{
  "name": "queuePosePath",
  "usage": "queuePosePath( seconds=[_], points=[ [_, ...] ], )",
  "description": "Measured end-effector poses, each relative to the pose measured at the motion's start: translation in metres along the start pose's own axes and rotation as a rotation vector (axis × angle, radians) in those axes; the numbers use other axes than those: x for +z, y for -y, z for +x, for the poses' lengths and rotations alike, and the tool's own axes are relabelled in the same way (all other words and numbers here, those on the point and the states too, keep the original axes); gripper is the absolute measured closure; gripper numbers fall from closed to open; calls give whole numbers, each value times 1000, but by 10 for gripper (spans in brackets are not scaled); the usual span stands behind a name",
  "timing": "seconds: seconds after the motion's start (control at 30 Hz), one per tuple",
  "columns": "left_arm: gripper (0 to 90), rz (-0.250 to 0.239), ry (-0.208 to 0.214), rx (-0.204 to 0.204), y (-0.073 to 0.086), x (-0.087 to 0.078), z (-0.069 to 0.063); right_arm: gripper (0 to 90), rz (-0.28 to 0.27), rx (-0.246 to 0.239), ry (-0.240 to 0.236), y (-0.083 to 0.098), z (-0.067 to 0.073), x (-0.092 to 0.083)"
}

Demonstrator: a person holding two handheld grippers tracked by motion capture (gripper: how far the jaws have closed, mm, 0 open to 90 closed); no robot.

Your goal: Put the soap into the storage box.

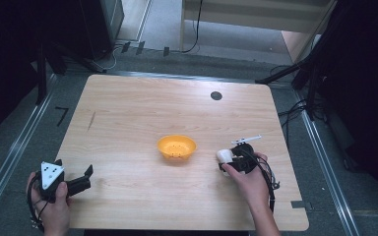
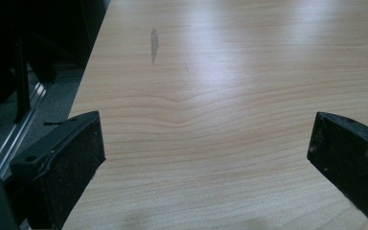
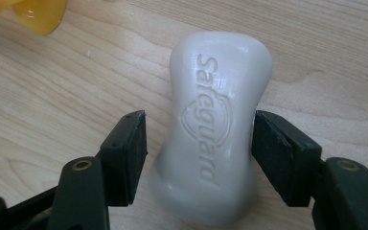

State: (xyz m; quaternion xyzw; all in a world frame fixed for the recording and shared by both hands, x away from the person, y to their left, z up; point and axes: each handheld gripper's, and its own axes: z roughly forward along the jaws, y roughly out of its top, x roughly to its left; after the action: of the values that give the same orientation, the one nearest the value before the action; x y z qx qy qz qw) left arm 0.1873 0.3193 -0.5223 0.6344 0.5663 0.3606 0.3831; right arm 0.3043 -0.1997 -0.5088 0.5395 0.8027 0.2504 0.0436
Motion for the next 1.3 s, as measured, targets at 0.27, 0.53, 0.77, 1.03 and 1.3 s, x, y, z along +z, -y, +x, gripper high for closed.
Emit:
queuePosePath(
  seconds=[0.27,0.53,0.77,1.03,1.3],
  points=[
    [0,-2,1,-2,0,0,0,377,10,-38,74,-3,5,10],
    [0,-1,-1,1,0,0,0,461,13,-86,92,-1,6,9],
    [0,2,3,2,0,0,0,467,22,-105,85,-2,4,9],
    [0,0,-3,-3,0,0,1,474,4,-134,98,-1,4,10],
    [0,2,-3,0,0,0,0,487,-42,-149,77,4,1,10]
  ],
)
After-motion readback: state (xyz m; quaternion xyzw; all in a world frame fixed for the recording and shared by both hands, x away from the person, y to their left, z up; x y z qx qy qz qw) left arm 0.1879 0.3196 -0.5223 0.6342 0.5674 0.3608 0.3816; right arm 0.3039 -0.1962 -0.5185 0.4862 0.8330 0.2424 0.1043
